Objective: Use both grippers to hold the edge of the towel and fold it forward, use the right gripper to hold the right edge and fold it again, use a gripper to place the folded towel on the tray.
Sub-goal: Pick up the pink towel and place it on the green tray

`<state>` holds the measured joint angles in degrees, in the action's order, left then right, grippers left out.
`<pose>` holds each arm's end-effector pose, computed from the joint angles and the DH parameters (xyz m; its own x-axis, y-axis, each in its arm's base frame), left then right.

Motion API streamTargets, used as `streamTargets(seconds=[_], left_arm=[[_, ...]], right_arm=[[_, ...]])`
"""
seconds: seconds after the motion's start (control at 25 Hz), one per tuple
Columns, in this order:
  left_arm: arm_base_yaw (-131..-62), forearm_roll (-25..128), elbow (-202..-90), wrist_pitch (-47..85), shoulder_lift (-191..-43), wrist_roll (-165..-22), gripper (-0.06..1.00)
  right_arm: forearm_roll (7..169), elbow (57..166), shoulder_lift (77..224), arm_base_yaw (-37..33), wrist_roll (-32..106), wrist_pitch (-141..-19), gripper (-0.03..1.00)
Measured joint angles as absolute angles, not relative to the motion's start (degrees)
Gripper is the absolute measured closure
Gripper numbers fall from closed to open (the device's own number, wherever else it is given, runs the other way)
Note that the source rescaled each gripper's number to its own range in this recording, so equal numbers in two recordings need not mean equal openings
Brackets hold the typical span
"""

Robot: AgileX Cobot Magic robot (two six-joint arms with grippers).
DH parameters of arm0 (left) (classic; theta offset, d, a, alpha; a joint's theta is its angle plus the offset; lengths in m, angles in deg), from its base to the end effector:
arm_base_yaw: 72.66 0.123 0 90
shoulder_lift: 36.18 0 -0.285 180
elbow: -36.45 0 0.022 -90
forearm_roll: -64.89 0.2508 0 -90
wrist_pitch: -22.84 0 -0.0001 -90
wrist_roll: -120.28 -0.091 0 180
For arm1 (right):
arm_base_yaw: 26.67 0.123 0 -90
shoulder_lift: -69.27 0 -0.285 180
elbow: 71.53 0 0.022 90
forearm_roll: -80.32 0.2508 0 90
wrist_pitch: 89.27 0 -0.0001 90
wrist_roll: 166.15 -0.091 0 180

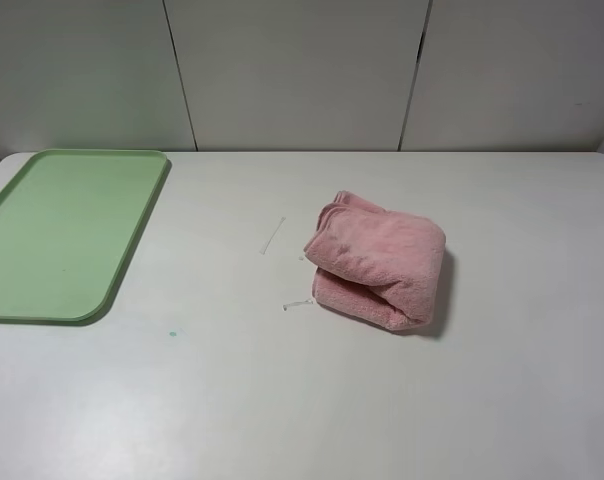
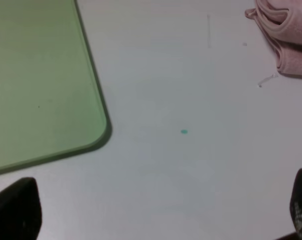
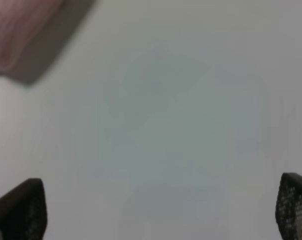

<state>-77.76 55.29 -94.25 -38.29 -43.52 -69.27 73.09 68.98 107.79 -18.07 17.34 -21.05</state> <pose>-0.0066 -0.0128 0.2741 -0.4387 0.1237 -0.8901 0.2553 0.9668 0.0085 0.0690 -0.0003 0.2991 -0.8066 -0.2302 -0.5445 -0.1719 0.9726 -0.1565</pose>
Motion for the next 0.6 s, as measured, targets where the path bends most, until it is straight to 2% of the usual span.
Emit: streamTargets(seconds=[0.24, 0.6], left_arm=[[-77.76, 55.29, -94.25, -38.29, -43.52, -69.27, -0.06], [-77.76, 55.29, -94.25, -38.29, -43.52, -69.27, -0.06]], right_arm=[[75.22, 65.95, 97.45, -24.44, 17.29, -21.58, -0.03], [78.79, 62.13, 82.29, -26.89, 19.02, -24.98, -0.03]])
